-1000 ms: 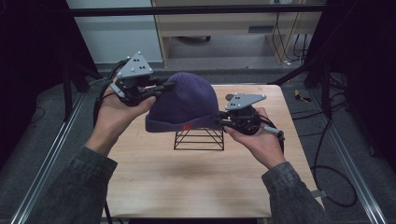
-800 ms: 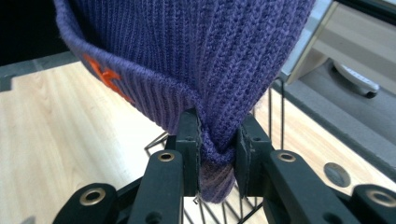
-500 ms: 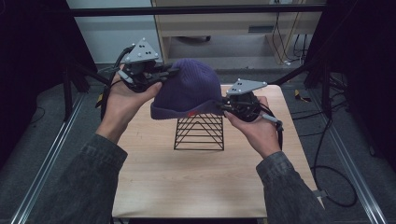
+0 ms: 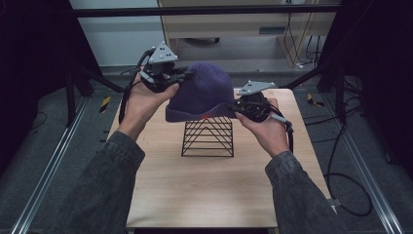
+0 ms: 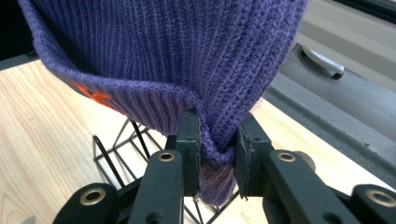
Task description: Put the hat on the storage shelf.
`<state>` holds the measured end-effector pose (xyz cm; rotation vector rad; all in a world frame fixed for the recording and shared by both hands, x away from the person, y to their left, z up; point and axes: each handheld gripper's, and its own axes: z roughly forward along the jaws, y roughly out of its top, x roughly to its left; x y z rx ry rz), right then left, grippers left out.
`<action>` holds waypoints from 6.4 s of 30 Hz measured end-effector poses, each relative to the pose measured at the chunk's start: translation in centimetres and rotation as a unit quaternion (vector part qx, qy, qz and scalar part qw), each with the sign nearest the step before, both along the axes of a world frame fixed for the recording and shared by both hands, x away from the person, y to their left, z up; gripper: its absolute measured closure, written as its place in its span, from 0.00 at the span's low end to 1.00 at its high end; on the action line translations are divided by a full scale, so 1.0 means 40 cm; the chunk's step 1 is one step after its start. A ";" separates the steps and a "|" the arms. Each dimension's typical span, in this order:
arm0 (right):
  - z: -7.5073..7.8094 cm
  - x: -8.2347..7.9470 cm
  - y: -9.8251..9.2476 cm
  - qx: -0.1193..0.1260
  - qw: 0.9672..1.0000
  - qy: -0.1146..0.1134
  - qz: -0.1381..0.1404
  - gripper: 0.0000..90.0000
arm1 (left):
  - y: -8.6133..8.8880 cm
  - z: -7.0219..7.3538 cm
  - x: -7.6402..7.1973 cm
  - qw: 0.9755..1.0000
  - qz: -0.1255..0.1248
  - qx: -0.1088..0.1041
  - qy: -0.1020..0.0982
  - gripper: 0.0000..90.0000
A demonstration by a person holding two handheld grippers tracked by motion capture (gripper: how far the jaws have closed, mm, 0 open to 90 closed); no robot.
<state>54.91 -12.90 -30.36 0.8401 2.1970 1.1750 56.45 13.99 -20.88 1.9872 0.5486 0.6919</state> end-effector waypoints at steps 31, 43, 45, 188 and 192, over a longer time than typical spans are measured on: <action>0.004 -0.029 -0.072 0.014 1.000 0.027 -0.001 0.82 | -0.053 -0.014 0.010 1.000 0.001 0.011 -0.001 0.88; -0.022 -0.030 -0.079 0.007 0.999 0.050 -0.004 0.82 | -0.064 -0.056 0.027 0.999 0.006 0.038 0.022 0.88; -0.038 -0.025 -0.071 0.003 0.998 0.055 -0.005 0.82 | -0.062 -0.068 0.033 0.999 0.007 0.041 0.025 0.88; -0.238 -0.113 -0.037 -0.038 0.993 0.099 -0.048 0.11 | 0.043 -0.358 -0.150 0.990 0.035 0.071 0.113 0.09; -0.228 -0.137 -0.040 -0.019 0.996 0.080 -0.043 0.08 | 0.054 -0.371 -0.179 0.990 0.040 0.074 0.110 0.08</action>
